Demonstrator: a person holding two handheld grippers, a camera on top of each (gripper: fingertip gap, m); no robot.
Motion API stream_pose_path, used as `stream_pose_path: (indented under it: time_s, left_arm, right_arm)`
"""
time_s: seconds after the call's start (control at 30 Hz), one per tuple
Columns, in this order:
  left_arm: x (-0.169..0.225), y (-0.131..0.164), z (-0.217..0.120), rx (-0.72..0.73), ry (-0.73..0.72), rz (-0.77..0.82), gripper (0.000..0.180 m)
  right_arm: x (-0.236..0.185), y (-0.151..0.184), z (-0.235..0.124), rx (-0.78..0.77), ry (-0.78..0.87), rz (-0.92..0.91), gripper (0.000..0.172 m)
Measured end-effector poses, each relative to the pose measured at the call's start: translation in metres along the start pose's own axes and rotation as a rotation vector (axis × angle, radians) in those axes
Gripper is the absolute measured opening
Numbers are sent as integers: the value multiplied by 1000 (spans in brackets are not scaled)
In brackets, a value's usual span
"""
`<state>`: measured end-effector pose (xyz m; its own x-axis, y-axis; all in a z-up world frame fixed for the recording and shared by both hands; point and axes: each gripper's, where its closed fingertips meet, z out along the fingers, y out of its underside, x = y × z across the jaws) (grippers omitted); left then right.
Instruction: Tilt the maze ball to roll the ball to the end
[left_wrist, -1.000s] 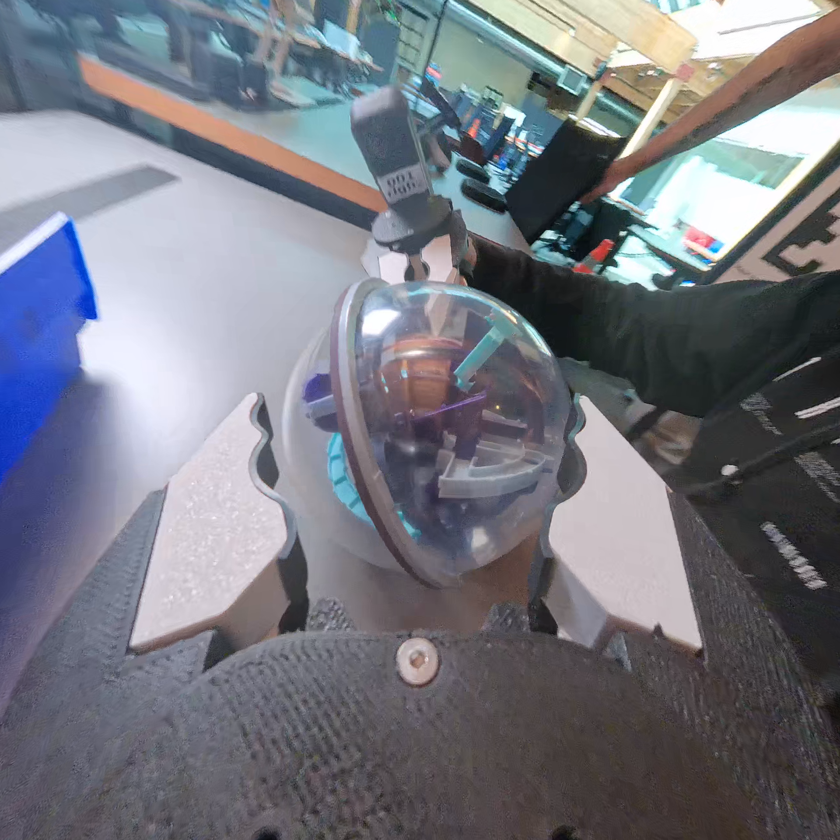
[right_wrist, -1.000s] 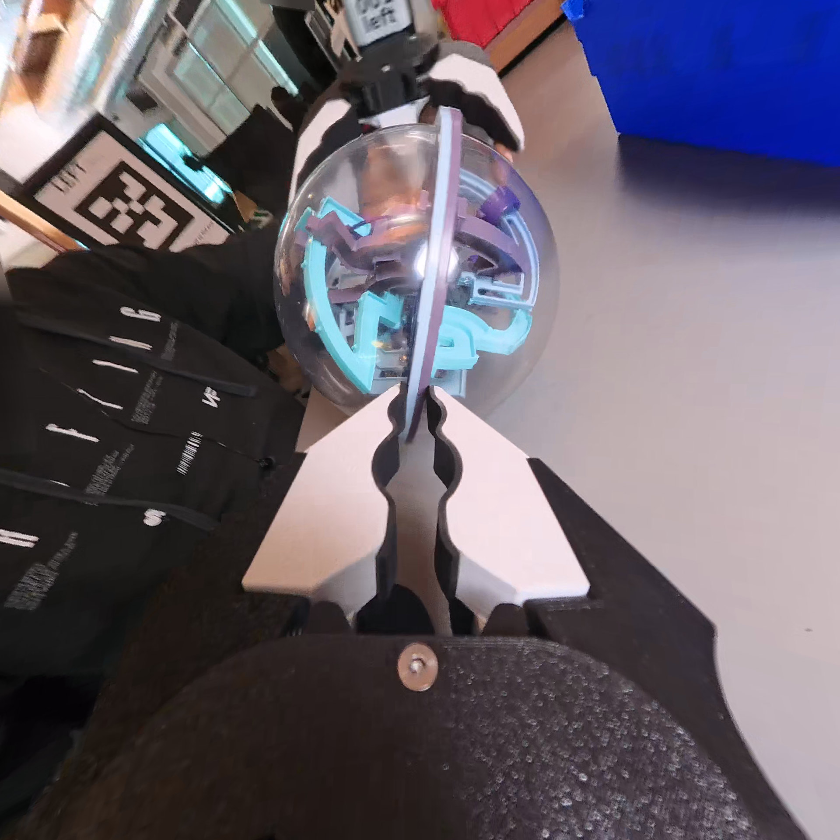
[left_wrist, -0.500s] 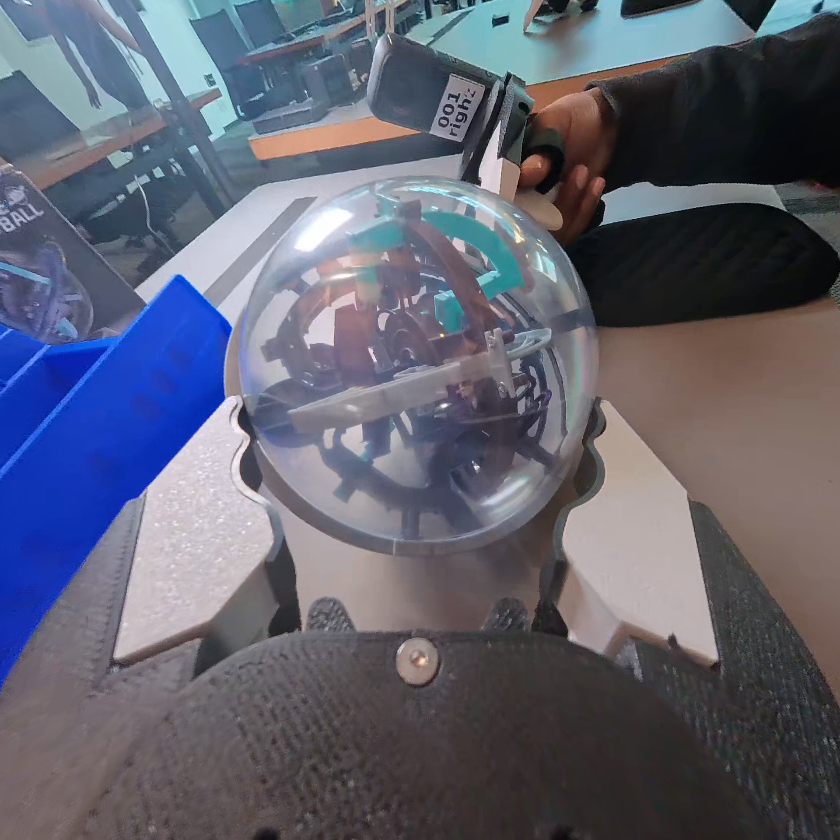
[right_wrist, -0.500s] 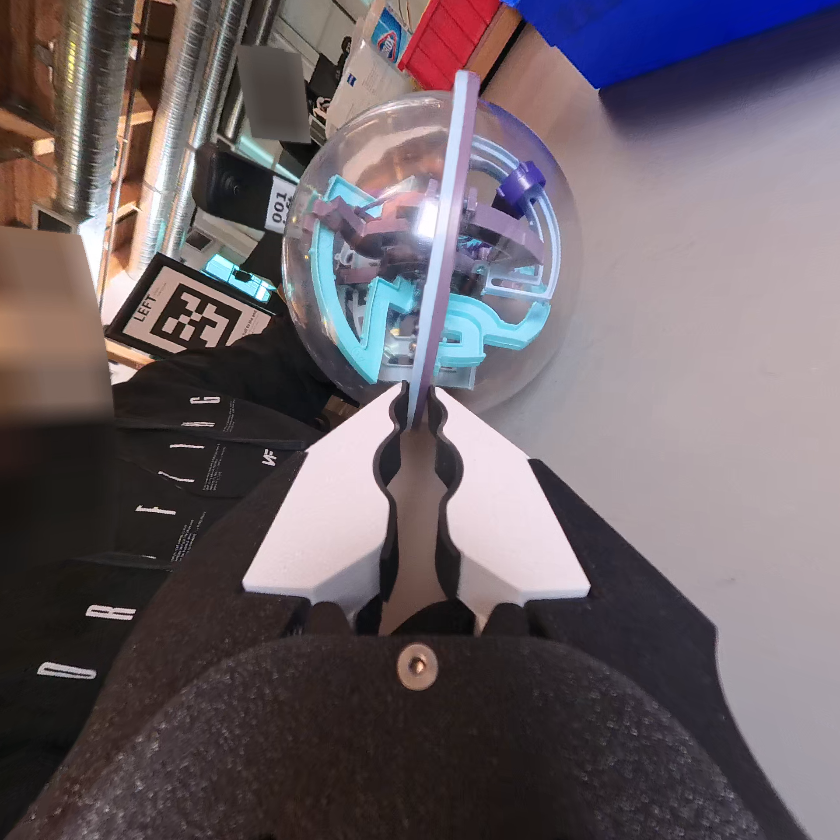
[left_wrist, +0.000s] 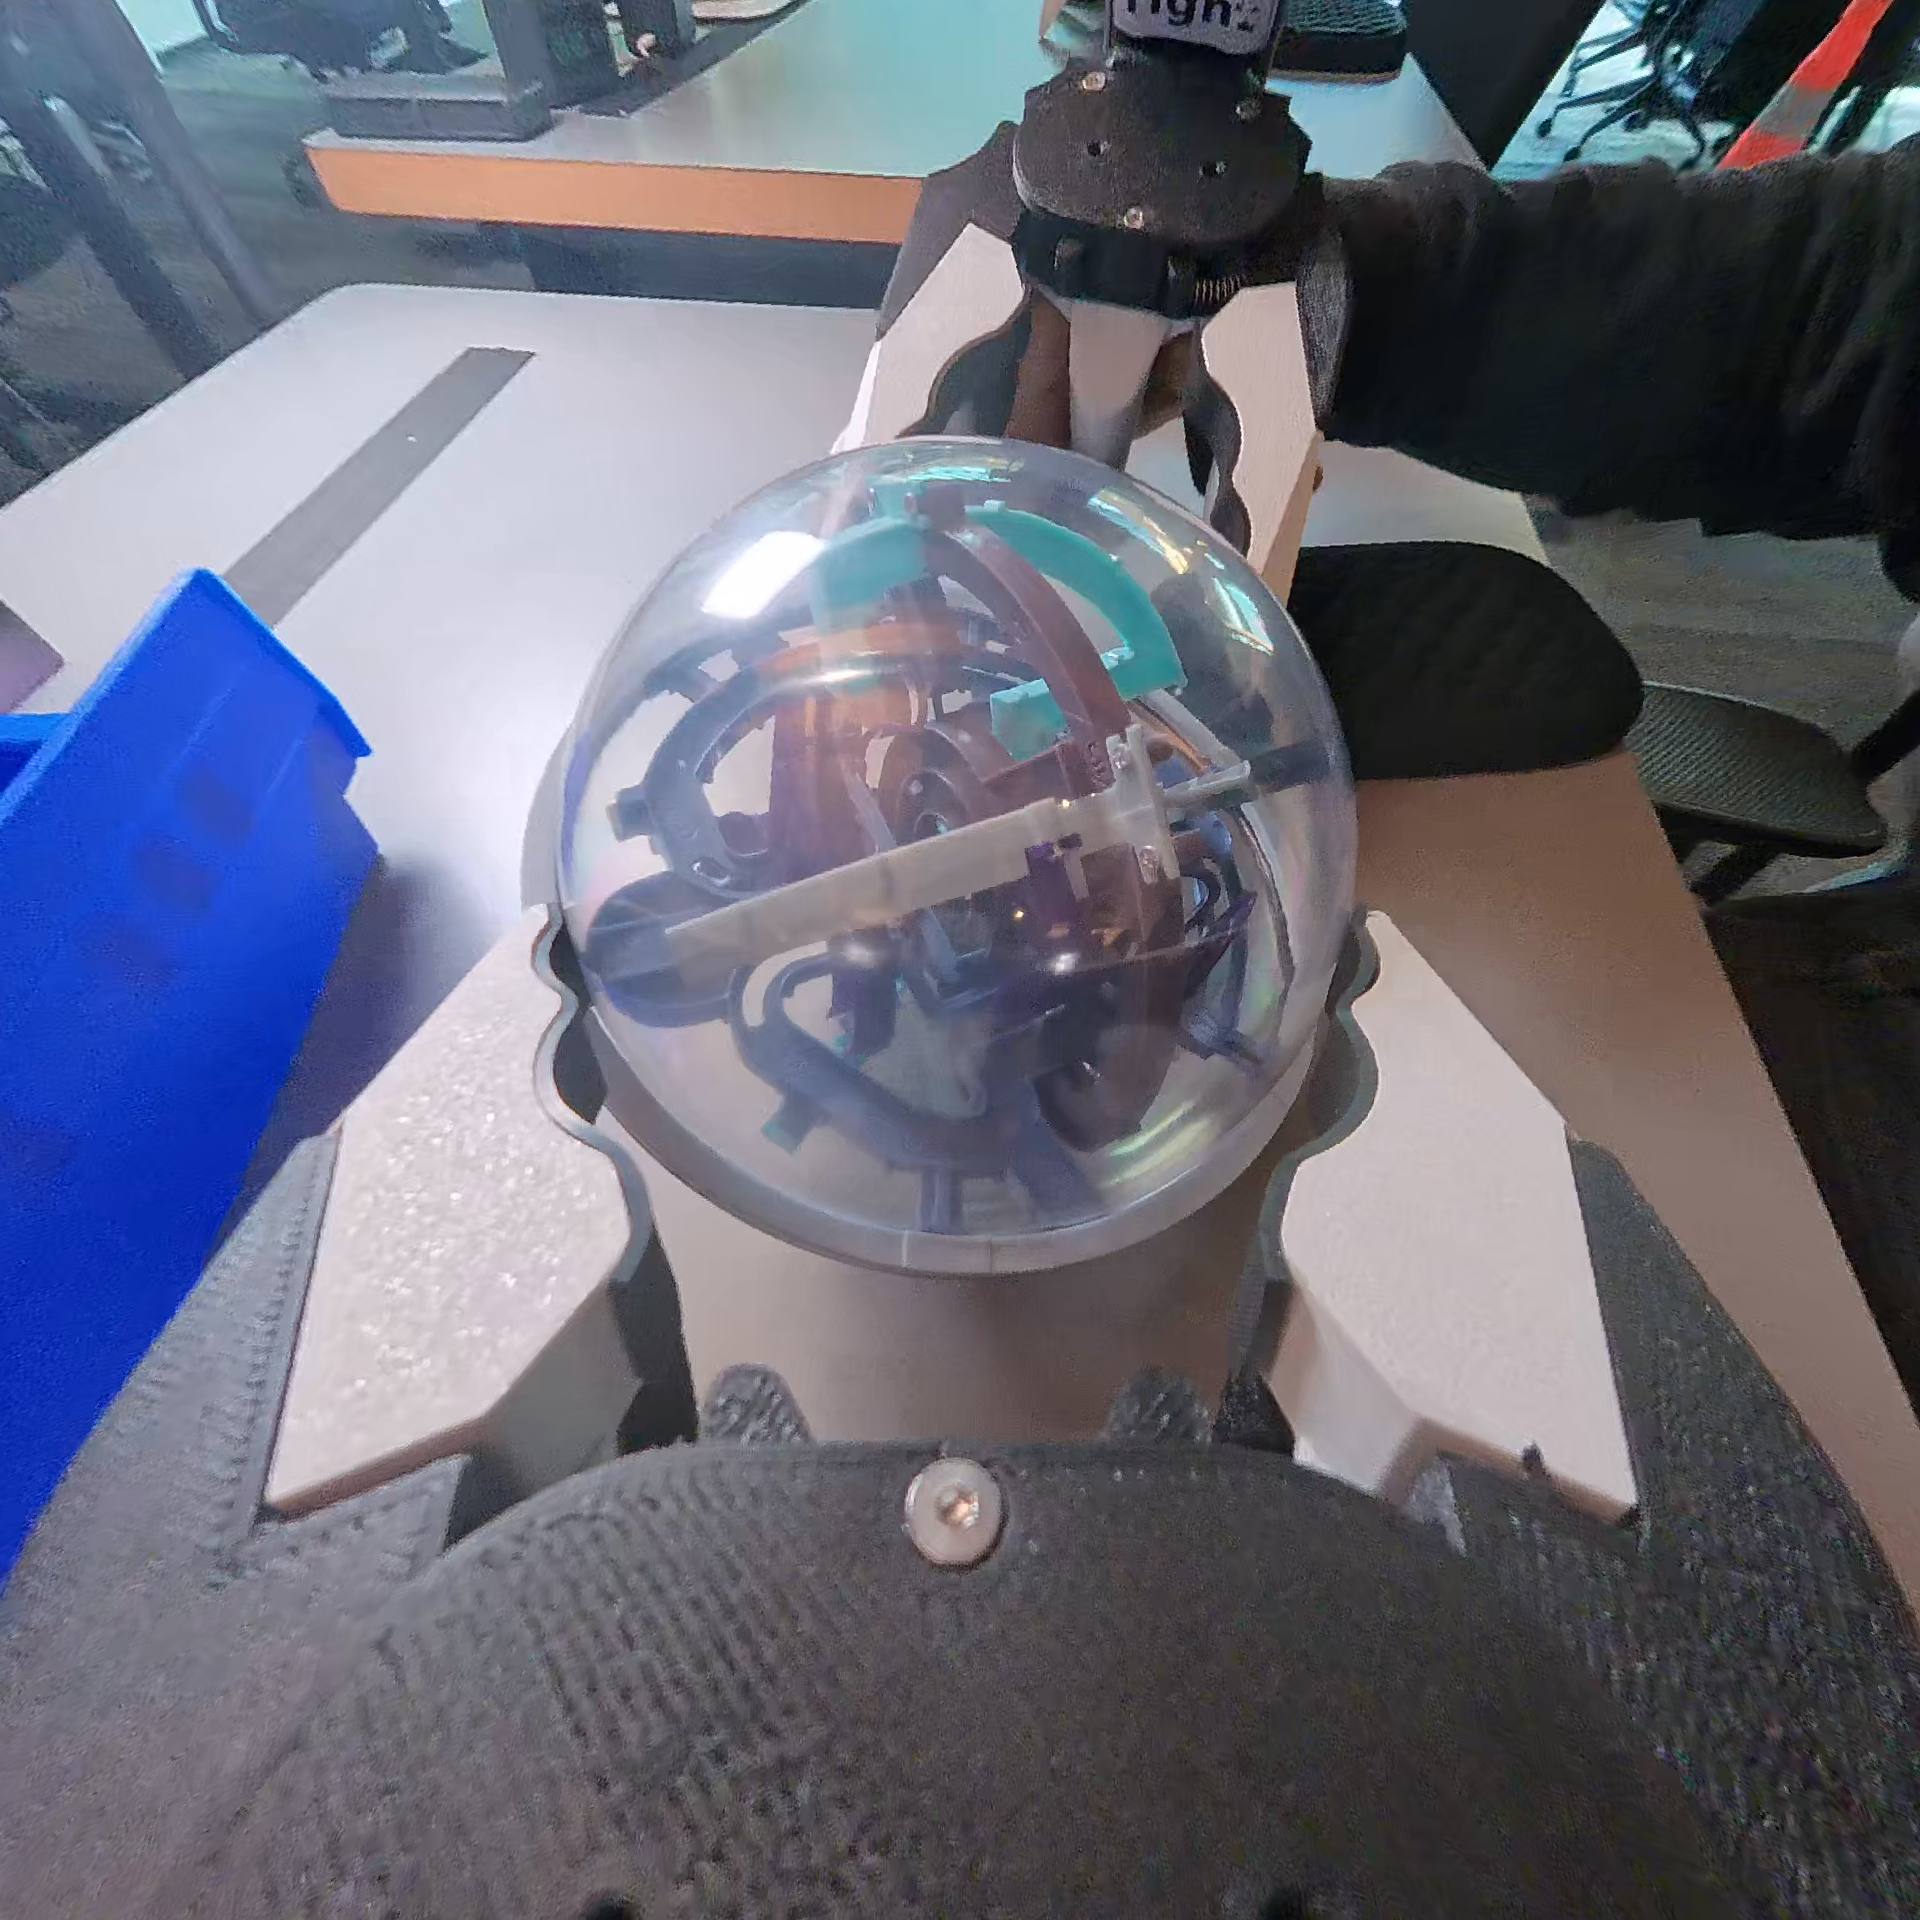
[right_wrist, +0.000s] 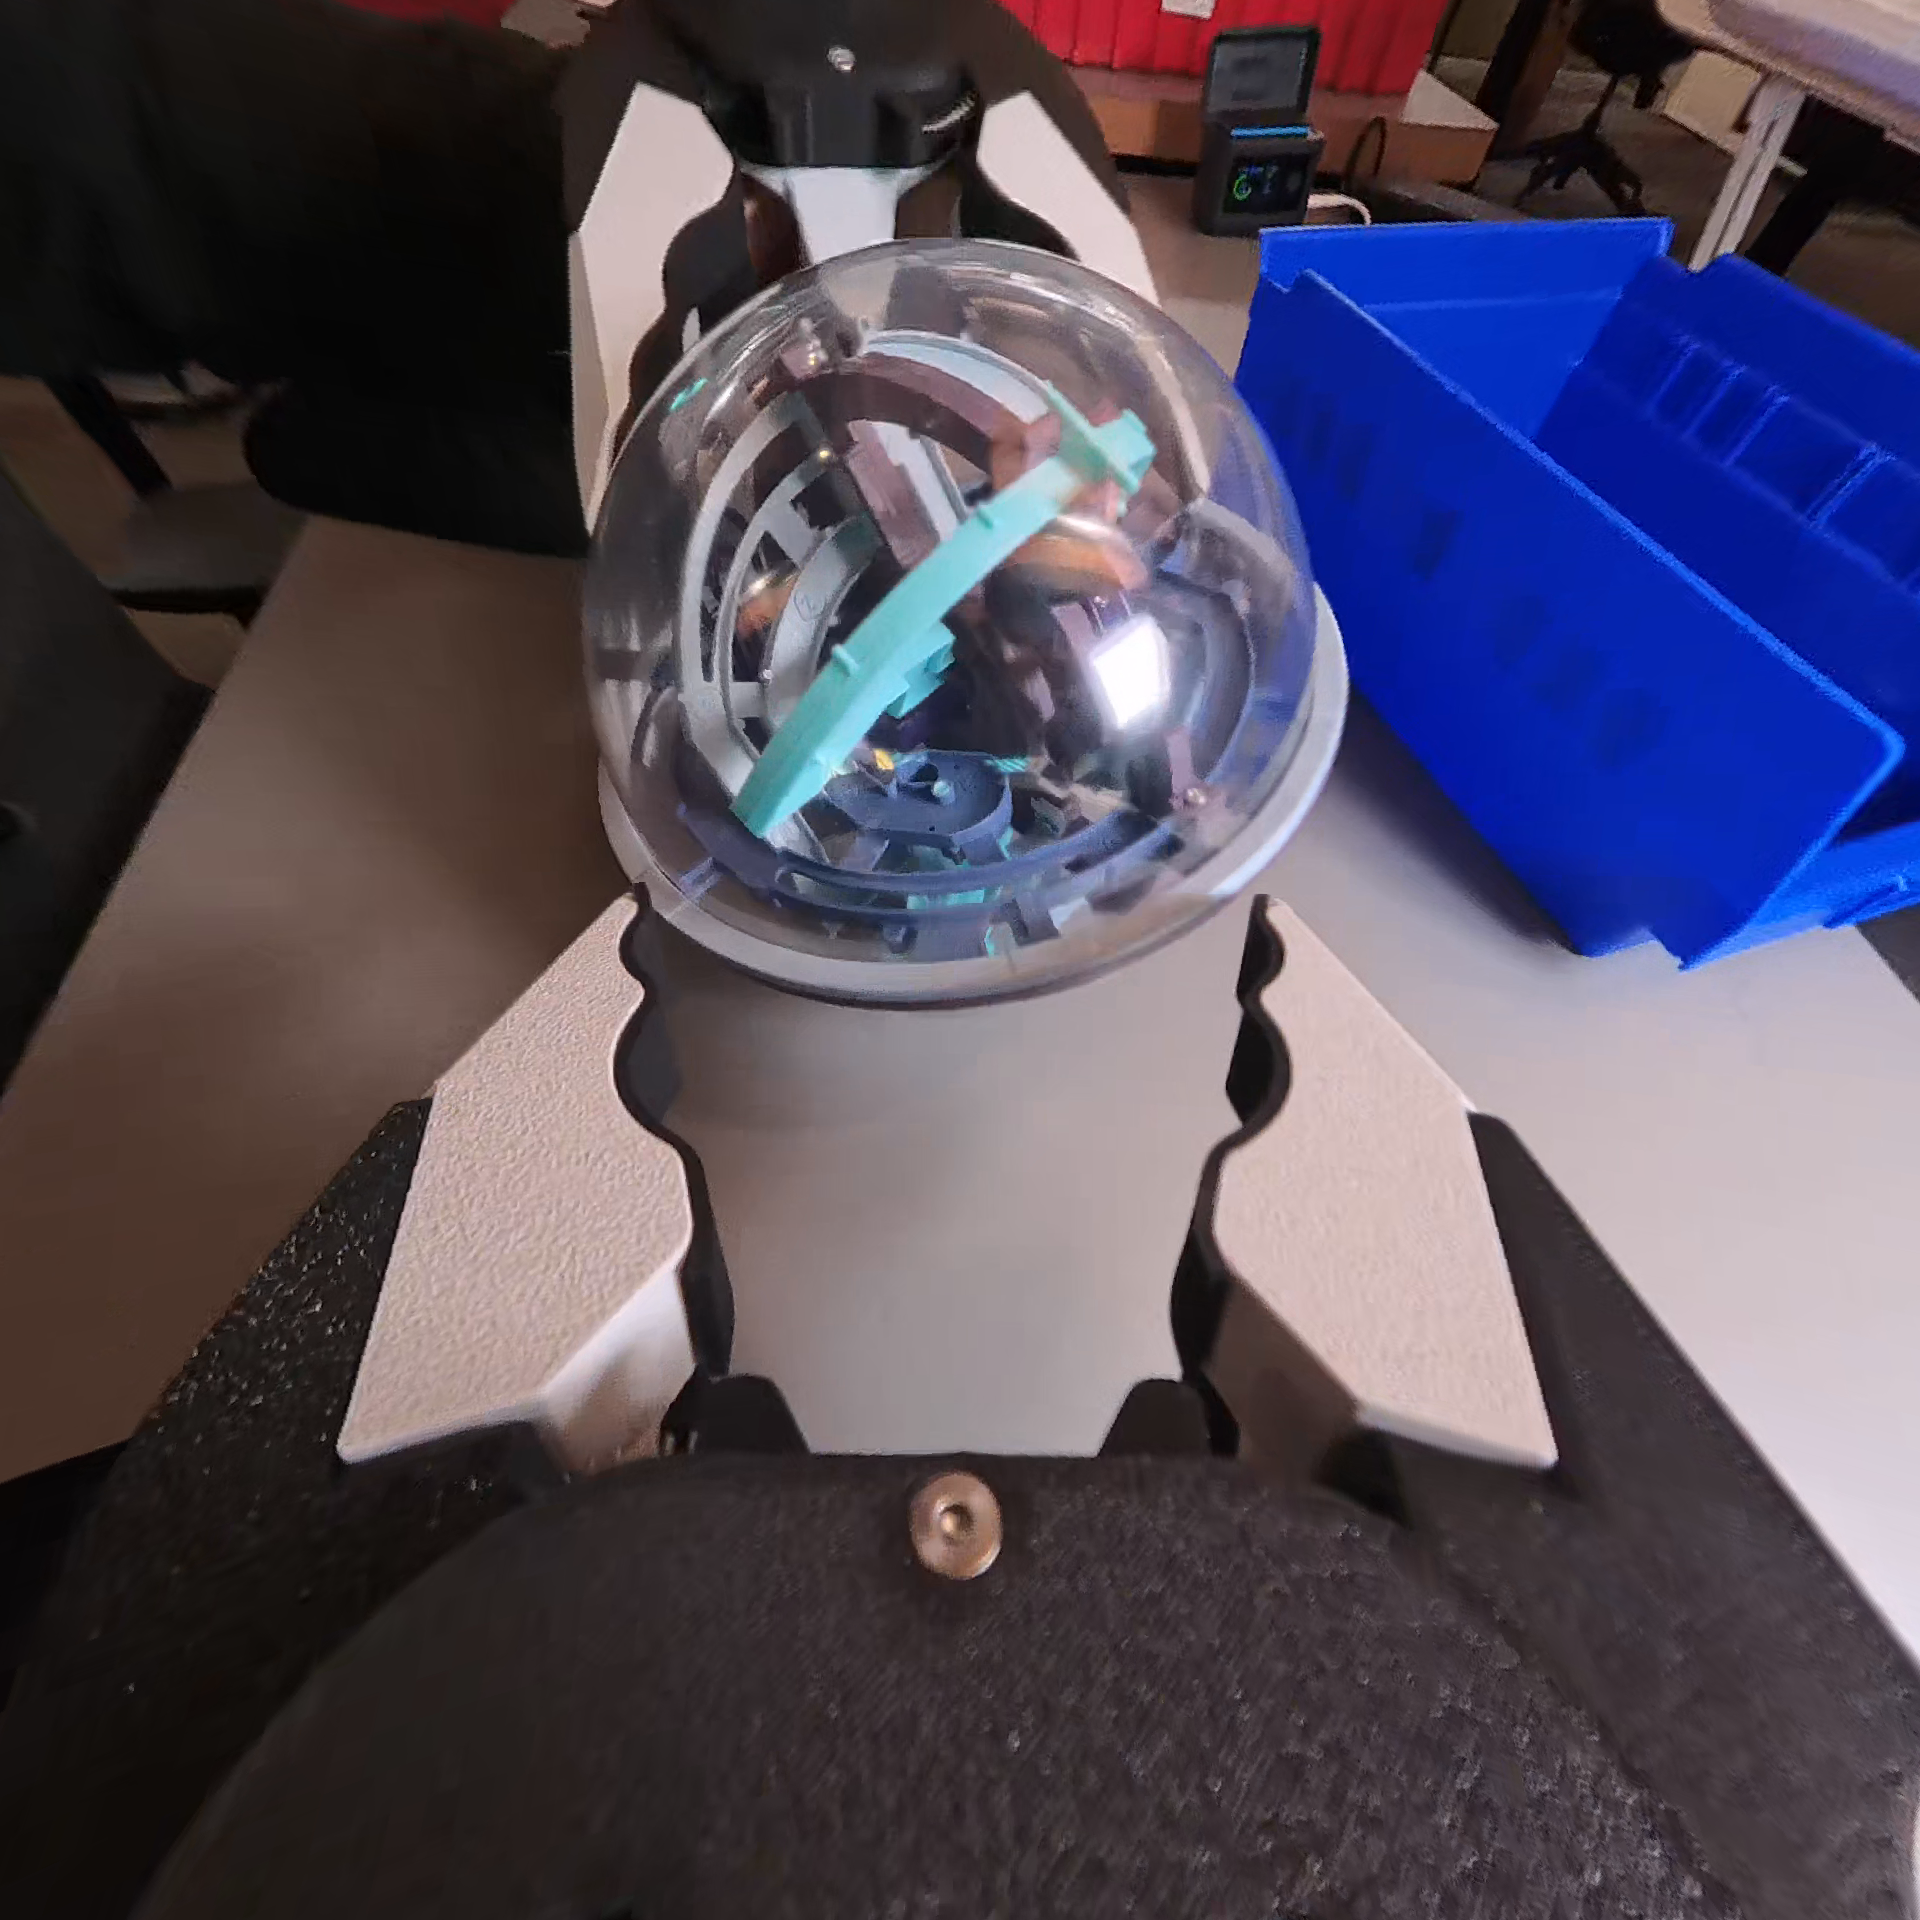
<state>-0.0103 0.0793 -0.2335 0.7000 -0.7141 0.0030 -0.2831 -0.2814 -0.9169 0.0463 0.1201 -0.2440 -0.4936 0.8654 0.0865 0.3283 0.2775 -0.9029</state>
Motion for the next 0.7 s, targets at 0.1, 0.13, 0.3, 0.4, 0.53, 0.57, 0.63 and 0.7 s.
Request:
stream_pose_path:
  time_s: [0.1,0.13,0.3,0.4,0.53,0.57,0.63,0.7]
  left_arm:
    - [-2,-2,2,-7,41,-57,138]
    - [-2,-3,3,-9,53,-66,138]
    - [-2,-8,3,-11,102,-108,138]
    - [2,-14,4,-11,137,-129,137]
    - [1,-18,6,-11,153,-144,137]
    - [1,-17,5,-15,160,-149,137]
    - [0,-17,4,-12,179,-164,136]
    - [0,-15,2,3,206,-186,136]
  right_arm:
    - [1,4,6,-4,32,-10,112]
    - [1,5,7,10,34,5,113]
    - [-4,11,9,50,30,85,111]
    - [-8,19,11,48,7,133,101]
    - [-11,23,14,40,7,153,102]
    - [-11,22,14,38,7,156,102]
    - [-12,21,14,30,6,164,102]
    - [-13,18,12,33,3,170,102]
